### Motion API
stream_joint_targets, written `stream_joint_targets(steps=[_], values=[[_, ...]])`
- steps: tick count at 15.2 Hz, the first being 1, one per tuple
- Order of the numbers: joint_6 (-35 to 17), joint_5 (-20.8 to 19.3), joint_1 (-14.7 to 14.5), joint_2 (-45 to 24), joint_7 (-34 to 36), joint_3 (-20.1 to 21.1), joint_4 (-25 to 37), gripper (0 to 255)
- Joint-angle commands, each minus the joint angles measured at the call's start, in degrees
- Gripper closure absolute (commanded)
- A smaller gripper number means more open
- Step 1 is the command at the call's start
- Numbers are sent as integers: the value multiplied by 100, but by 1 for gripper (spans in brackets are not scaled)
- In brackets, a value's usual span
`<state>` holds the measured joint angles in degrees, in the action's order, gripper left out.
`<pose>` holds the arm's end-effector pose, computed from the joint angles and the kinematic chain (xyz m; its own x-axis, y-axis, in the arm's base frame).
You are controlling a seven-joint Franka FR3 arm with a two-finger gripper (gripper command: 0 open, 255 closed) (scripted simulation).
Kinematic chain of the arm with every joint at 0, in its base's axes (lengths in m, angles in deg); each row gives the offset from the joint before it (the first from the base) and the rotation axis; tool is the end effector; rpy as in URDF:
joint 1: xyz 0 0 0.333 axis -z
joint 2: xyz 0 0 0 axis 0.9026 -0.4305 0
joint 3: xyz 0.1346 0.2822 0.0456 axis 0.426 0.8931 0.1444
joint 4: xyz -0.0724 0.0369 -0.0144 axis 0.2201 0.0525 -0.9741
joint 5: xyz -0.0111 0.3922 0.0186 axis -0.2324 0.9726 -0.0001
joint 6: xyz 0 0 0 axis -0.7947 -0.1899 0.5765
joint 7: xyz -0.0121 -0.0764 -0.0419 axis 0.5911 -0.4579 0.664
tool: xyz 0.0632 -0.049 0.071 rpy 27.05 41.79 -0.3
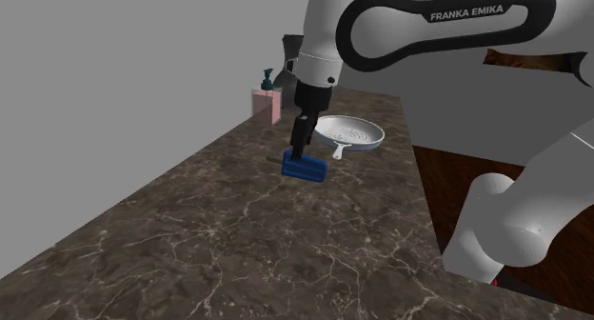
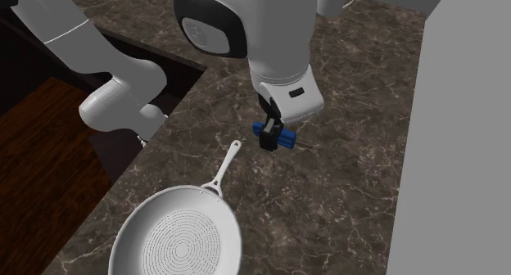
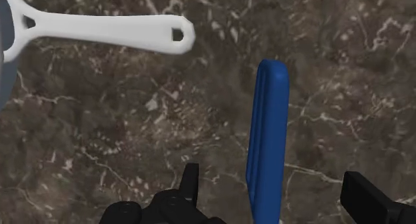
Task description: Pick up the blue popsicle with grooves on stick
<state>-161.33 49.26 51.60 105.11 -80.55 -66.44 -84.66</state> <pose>0.3884 0.2177 0.5612 0.8891 0.4472 0.0980 0.4519 -0.8915 -0.0314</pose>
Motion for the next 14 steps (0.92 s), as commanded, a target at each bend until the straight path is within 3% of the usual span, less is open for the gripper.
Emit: stream_joint_targets(steps=[1,9,10,14], values=[[-144,28,-27,-66,-10,33,-79,0],[-577,52,-40,-95,-29,65,-482,0],[-574,52,-40,-94,-27,66,-480,255],[-575,52,-40,-93,-28,65,-483,255]])
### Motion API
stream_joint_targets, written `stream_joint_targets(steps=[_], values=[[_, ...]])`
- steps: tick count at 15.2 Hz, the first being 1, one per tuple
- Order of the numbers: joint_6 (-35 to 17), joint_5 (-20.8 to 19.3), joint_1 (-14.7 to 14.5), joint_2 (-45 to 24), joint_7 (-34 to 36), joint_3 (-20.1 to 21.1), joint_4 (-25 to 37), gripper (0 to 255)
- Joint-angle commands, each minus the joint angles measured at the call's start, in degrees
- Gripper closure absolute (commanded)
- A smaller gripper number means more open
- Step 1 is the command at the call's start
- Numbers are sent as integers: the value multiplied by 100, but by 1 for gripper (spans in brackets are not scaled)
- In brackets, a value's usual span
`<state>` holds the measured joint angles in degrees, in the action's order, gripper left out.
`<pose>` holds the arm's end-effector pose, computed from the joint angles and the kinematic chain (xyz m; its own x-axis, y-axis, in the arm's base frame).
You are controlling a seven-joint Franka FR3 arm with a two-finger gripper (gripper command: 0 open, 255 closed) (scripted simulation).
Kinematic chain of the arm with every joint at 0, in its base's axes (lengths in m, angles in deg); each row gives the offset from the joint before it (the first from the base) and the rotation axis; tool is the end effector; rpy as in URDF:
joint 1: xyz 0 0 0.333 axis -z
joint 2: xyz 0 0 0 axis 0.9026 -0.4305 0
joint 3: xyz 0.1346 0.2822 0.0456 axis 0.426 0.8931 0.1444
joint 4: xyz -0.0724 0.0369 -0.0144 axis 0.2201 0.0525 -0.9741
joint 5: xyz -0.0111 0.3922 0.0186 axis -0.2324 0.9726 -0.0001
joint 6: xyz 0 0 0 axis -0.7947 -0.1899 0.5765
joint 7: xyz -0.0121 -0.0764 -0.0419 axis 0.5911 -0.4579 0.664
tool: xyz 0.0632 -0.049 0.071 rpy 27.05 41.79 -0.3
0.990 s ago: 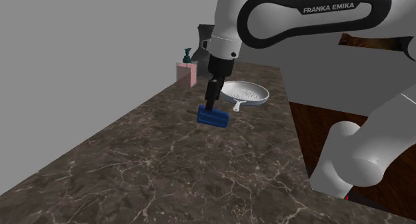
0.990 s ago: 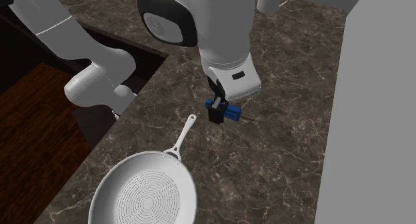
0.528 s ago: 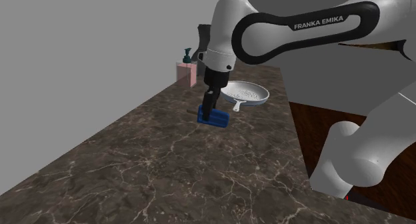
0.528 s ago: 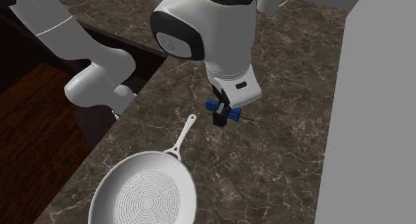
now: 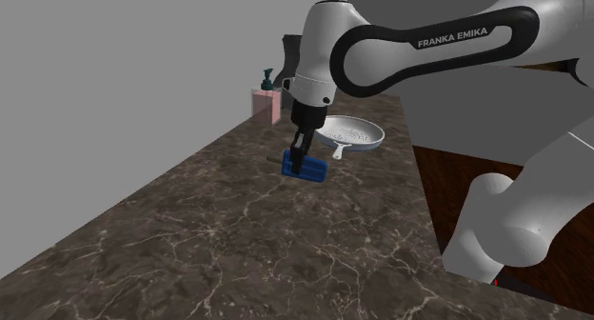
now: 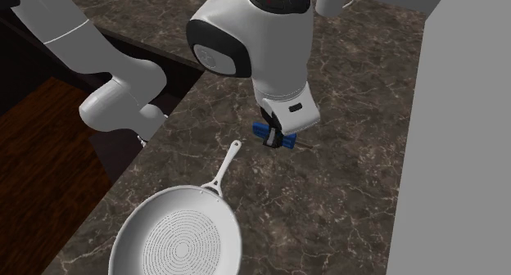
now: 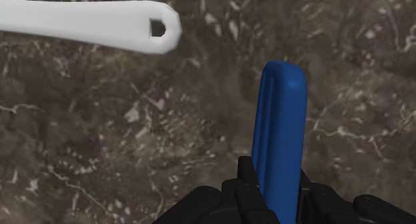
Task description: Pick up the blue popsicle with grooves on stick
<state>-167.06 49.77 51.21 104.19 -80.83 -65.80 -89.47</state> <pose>0.3896 0.2226 0.5226 0.8856 0.4540 0.0982 0.4590 -0.8877 -0.0354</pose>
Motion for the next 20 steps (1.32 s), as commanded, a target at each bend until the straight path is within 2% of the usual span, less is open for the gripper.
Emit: stream_joint_targets(steps=[1,5,20], values=[[-1,1,-1,-2,0,1,-1,255],[-3,0,-1,-3,-1,1,-2,255],[1149,-68,36,-15,61,-73,1162,255]])
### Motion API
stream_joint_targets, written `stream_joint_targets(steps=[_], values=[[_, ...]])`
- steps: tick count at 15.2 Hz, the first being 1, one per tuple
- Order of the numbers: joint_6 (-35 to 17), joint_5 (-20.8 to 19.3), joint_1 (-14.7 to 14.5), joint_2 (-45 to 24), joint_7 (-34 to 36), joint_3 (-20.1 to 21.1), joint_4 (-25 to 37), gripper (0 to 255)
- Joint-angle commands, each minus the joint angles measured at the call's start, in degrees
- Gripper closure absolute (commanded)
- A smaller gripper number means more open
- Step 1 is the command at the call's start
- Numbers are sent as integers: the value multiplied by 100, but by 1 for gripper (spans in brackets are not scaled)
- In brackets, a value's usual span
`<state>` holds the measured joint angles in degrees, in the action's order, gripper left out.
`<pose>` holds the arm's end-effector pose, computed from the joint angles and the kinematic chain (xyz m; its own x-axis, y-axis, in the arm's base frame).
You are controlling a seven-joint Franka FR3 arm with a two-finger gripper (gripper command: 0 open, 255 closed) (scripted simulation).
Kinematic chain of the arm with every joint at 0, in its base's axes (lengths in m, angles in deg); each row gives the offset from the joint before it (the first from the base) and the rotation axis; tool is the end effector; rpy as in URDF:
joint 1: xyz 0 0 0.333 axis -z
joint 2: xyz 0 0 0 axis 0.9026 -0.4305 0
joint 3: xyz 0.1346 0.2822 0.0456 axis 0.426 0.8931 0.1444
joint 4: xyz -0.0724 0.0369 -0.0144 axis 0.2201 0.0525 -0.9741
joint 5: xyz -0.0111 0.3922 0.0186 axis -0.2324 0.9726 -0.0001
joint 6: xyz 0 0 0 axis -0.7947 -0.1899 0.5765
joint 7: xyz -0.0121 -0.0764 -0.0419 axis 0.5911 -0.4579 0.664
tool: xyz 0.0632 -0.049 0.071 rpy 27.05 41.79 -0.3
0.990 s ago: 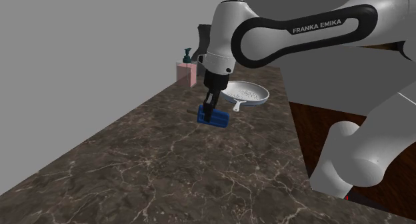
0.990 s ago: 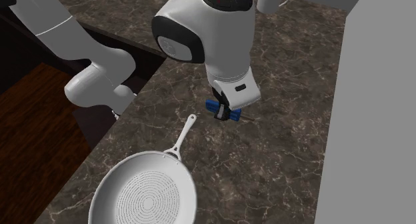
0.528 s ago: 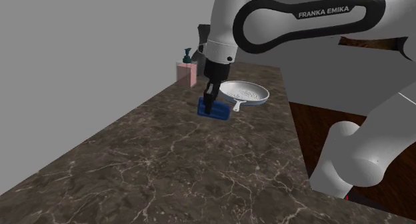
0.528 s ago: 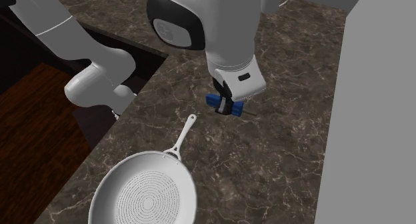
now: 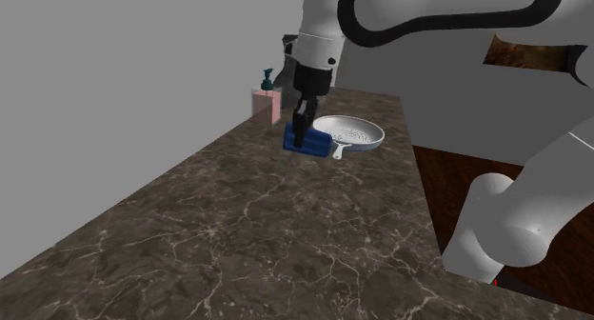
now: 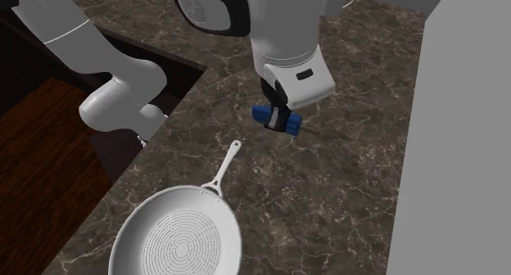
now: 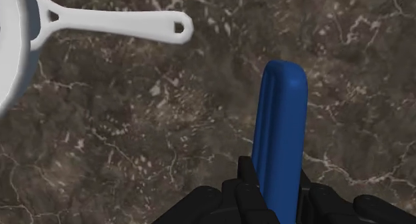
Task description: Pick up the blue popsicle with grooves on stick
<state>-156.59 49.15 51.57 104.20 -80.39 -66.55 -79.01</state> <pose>0.3900 0.2219 0.5946 0.8855 0.4542 0.0982 0.4593 -0.8876 -0.0356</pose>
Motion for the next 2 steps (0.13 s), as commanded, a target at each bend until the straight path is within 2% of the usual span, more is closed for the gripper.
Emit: stream_joint_targets(steps=[1,2], values=[[113,-6,1,-15,17,1,128,255],[113,-6,1,-16,17,1,129,255]])
